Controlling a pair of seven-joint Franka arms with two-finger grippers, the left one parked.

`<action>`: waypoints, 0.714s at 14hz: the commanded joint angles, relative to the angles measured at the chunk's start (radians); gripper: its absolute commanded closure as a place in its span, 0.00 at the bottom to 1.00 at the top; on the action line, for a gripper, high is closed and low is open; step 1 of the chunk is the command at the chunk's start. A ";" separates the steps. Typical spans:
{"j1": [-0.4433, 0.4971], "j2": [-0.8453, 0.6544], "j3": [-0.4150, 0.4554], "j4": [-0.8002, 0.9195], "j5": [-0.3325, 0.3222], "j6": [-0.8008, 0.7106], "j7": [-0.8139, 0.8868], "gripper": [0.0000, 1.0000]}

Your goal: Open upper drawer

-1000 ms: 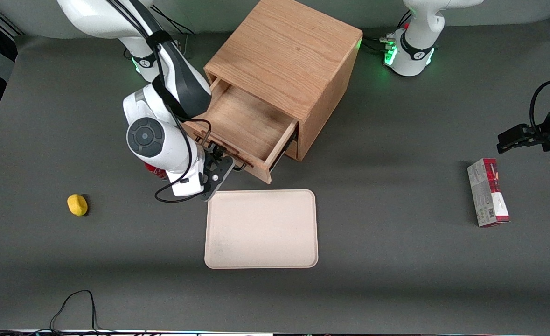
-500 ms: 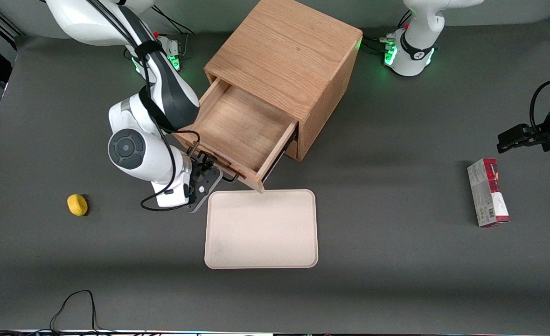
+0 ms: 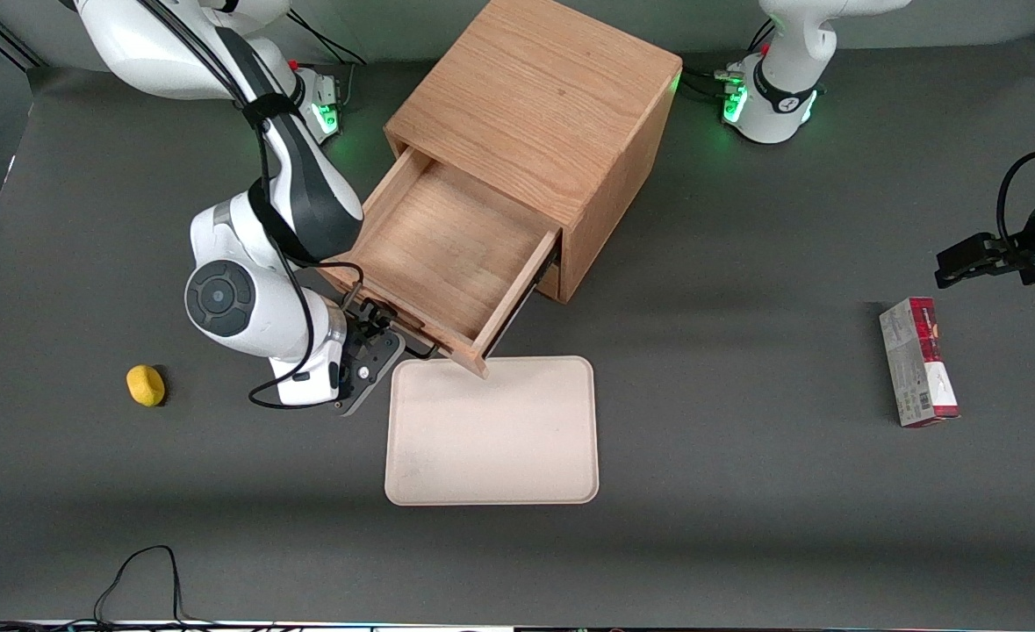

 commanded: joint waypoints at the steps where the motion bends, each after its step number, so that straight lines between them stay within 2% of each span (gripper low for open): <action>1: -0.016 0.027 0.006 0.049 -0.020 -0.020 -0.005 0.00; 4: -0.019 0.023 0.006 0.078 -0.020 -0.042 0.012 0.00; 8: -0.028 0.010 0.004 0.230 -0.021 -0.166 0.073 0.00; 10: -0.025 0.007 -0.026 0.312 -0.020 -0.239 0.092 0.00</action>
